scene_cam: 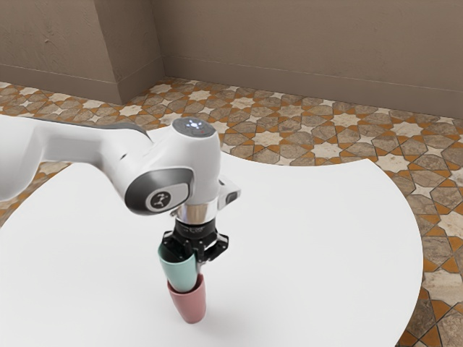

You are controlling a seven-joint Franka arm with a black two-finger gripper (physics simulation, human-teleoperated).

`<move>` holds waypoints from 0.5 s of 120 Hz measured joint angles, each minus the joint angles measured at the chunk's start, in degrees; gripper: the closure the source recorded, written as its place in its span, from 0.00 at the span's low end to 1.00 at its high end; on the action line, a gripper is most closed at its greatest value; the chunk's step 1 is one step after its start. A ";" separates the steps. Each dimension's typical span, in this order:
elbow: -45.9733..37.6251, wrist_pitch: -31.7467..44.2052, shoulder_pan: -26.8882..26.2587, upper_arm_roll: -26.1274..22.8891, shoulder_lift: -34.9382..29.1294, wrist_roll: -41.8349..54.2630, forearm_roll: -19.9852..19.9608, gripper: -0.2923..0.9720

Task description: Place the left cup onto the right cup

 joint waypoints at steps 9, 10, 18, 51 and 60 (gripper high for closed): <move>-0.02 0.15 -0.06 0.04 0.39 0.01 0.00 0.85; -0.03 0.17 -0.08 0.05 0.43 0.01 0.00 0.85; -0.08 0.38 -0.23 0.06 0.95 0.03 -0.02 0.83; -0.05 1.24 -0.37 0.02 1.76 0.30 -0.24 0.44; -0.02 1.32 -0.35 0.02 1.77 0.35 -0.26 0.38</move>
